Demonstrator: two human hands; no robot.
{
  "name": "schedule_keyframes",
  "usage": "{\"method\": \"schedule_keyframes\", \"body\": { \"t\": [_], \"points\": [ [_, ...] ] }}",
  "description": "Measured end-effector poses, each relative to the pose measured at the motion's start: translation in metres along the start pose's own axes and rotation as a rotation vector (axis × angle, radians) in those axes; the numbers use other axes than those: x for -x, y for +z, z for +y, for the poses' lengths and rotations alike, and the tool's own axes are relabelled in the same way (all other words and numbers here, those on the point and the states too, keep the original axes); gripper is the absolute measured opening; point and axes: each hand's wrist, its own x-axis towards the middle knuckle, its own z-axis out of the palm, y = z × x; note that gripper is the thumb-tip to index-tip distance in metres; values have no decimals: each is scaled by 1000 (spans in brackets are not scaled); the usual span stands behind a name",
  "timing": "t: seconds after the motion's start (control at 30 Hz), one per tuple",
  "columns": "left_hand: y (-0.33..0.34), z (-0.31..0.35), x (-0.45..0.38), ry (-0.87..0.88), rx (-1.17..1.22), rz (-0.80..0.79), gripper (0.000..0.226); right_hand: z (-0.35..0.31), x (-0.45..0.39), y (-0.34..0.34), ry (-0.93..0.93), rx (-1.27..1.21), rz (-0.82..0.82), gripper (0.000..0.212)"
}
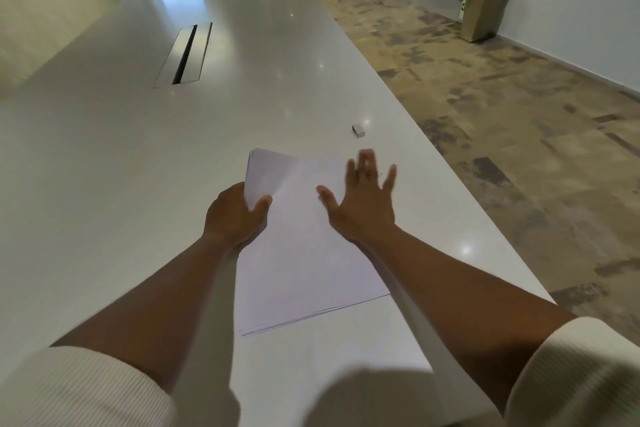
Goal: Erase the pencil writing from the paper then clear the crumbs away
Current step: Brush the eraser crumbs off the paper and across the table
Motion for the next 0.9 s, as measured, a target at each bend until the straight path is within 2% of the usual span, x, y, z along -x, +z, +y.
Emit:
{"method": "schedule_keyframes", "body": {
  "t": [0.1, 0.17, 0.27, 0.43, 0.5, 0.57, 0.67, 0.73, 0.8, 0.9],
  "points": [
    [0, 1, 1, 5, 3, 13, 30, -14, 7, 5, -315, -48, -92, 87],
    [0, 1, 1, 10, 11, 19, 30, -16, 11, 9, -390, -18, -151, 89],
    [-2, 2, 3, -4, 16, -3, 34, -8, 8, 6, -291, 41, -143, 90],
    [-5, 6, 6, -37, 28, -23, 45, 1, 3, -2, 18, -14, -88, 90],
    [-5, 6, 7, -40, 32, -22, 49, -5, 6, -1, 10, -73, -30, 90],
    [-4, 5, 6, -39, 21, -16, 48, -13, 11, 1, -164, -133, -15, 88],
    [-3, 5, 6, -20, 11, 4, 50, -21, 22, 5, -505, -155, -149, 87],
    [-4, 7, 8, -13, 23, 4, 54, -23, 27, 10, -600, -98, -207, 86],
    [-5, 8, 8, -20, 26, -6, 52, -21, 24, 9, -459, 6, -152, 86],
    [-3, 4, 7, -27, 20, -10, 28, -10, 16, -2, 16, 170, -57, 88]
  ]
}}
